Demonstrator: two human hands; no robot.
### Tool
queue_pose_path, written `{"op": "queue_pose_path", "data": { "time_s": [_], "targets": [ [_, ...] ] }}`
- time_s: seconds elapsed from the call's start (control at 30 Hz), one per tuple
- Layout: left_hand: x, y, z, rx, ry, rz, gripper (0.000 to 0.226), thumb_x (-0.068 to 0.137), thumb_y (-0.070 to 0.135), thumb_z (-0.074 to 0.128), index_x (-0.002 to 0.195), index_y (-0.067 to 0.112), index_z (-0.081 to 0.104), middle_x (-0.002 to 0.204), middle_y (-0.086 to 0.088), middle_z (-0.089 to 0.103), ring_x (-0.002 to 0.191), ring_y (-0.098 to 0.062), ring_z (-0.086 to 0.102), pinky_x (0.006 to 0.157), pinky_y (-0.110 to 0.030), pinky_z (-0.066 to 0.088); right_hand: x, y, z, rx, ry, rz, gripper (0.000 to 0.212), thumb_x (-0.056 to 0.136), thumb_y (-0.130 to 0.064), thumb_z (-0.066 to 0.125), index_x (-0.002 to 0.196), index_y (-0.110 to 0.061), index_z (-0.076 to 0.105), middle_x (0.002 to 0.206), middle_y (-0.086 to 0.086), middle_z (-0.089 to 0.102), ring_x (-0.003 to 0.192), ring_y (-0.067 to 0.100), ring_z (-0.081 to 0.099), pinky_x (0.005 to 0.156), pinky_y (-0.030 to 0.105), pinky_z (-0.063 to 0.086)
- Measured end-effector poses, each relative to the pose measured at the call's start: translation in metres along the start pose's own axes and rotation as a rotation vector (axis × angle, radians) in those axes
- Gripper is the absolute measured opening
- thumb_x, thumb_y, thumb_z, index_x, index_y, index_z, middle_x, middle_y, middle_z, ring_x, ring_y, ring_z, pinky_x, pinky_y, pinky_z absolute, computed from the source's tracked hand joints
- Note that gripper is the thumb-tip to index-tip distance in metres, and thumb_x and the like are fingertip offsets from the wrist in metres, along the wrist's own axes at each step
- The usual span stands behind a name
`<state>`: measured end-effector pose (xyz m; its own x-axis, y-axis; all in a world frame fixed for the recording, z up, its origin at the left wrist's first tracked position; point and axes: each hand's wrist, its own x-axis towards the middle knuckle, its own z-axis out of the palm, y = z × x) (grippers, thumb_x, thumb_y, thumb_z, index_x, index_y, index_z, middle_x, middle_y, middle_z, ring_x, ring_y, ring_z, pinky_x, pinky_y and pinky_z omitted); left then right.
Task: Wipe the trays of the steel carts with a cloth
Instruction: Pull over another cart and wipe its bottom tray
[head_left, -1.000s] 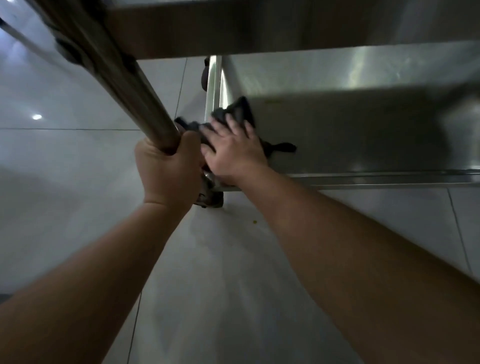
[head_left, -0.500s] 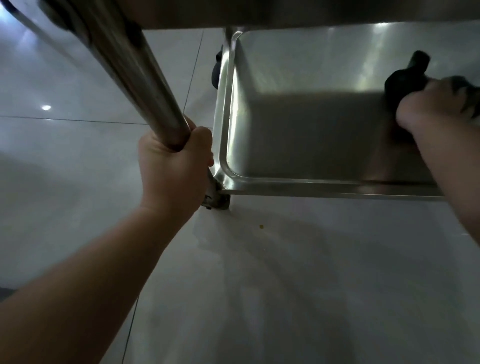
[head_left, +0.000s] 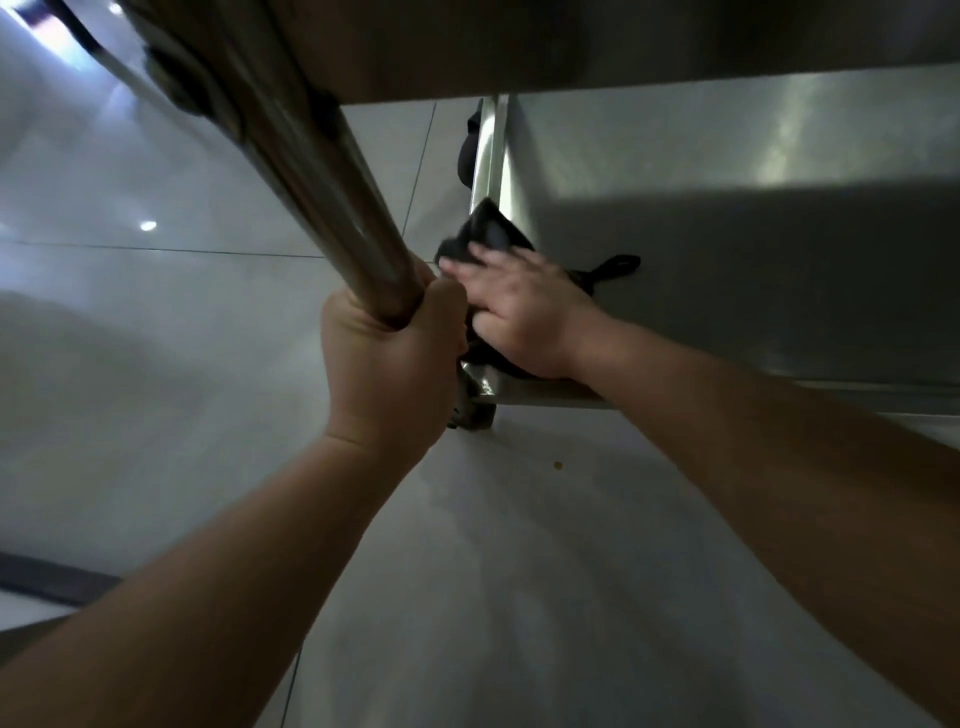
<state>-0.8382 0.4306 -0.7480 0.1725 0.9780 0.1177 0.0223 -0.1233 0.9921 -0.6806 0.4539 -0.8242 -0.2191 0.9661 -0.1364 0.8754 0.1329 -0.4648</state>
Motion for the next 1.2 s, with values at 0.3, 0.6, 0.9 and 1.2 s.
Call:
{"op": "queue_pose_path", "data": {
  "time_s": [0.3, 0.6, 0.9, 1.2],
  "targets": [
    [-0.006, 0.003, -0.005, 0.032, -0.030, -0.010, 0.023, 0.072, 0.017, 0.060, 0.057, 0.007, 0.045, 0.054, -0.008, 0.047, 0.053, -0.028, 0.048, 0.056, -0.041, 0.045, 0.052, 0.090, -0.059, -0.096, 0.166, 0.684, 0.060, 0.106, -0.030, 0.029, 0.165, -0.025, 0.023, 0.175, -0.007, 0.008, 0.162, 0.025, 0.001, 0.128, 0.055, -0.001],
    [-0.004, 0.001, -0.007, 0.046, -0.049, -0.002, 0.020, 0.071, 0.020, 0.060, 0.056, 0.023, 0.048, 0.053, -0.002, 0.047, 0.054, -0.027, 0.046, 0.054, -0.054, 0.046, 0.067, 0.029, -0.030, -0.070, 0.013, 0.406, 0.066, 0.101, -0.038, 0.025, 0.165, -0.040, 0.014, 0.175, -0.013, 0.005, 0.161, 0.018, -0.003, 0.127, 0.051, -0.003],
    [-0.004, 0.003, -0.010, 0.177, -0.039, 0.024, 0.015, 0.073, 0.022, 0.060, 0.060, 0.017, 0.054, 0.056, 0.002, 0.055, 0.056, -0.023, 0.054, 0.056, -0.041, 0.049, -0.060, -0.019, 0.017, -0.091, -0.067, 0.133, 0.060, 0.107, -0.053, 0.021, 0.165, -0.040, 0.012, 0.173, -0.021, -0.001, 0.160, 0.008, -0.009, 0.128, 0.047, -0.006],
    [-0.020, 0.017, -0.009, 0.449, 0.059, -0.161, 0.032, 0.085, 0.039, 0.061, 0.098, 0.010, 0.067, 0.085, -0.006, 0.071, 0.079, -0.018, 0.068, 0.064, -0.036, 0.058, -0.128, 0.017, 0.012, -0.171, 0.108, 0.273, 0.056, 0.106, -0.049, 0.028, 0.161, -0.039, 0.033, 0.172, -0.016, 0.019, 0.160, 0.012, 0.013, 0.128, 0.046, 0.007]
  ]
}}
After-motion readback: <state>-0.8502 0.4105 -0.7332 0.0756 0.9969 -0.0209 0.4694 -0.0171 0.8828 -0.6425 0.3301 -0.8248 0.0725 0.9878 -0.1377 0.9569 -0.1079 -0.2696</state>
